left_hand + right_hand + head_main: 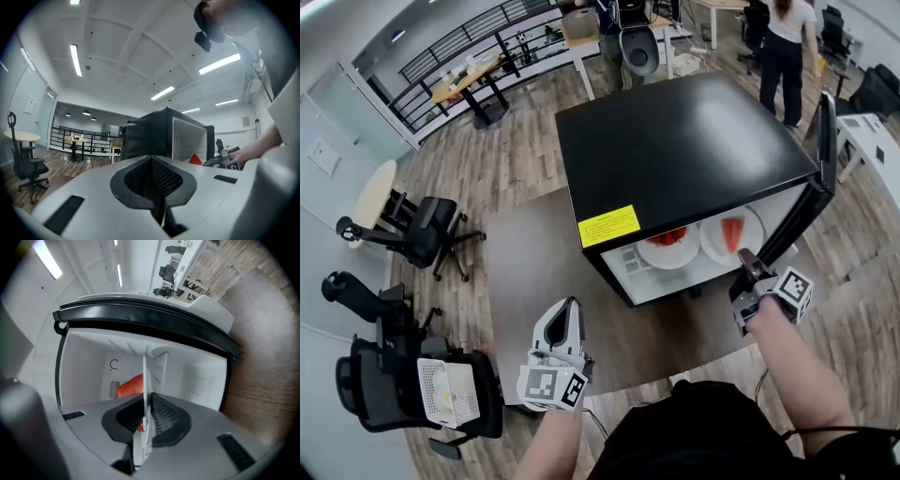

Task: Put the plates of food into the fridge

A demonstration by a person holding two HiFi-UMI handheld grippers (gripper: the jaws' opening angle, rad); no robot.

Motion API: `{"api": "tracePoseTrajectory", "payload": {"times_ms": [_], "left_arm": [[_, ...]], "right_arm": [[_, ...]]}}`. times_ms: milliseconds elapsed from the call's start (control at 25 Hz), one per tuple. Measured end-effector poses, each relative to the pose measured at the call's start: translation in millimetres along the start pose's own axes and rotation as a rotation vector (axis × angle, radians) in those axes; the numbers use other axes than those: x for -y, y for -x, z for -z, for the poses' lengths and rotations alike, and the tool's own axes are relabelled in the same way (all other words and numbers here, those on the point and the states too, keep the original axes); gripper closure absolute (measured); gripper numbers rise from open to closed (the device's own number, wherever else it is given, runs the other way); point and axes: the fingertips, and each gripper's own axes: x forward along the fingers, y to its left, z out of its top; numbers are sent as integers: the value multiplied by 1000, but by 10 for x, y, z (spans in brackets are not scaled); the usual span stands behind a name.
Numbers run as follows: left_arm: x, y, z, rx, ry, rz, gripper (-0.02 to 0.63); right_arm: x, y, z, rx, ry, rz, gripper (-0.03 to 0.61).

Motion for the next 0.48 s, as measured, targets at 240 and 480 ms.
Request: {"api": "tracePoseTrajectory", "payload": {"times_ms": [240,480], "left_arm": [[-32,-98,29,0,3,-20,611],[-54,-182,23,-9,11,-46,611]], "right_arm": [[-2,-163,-101,2,-2,22,552],[-6,-301,-192,-2,-22,38,549]]}}
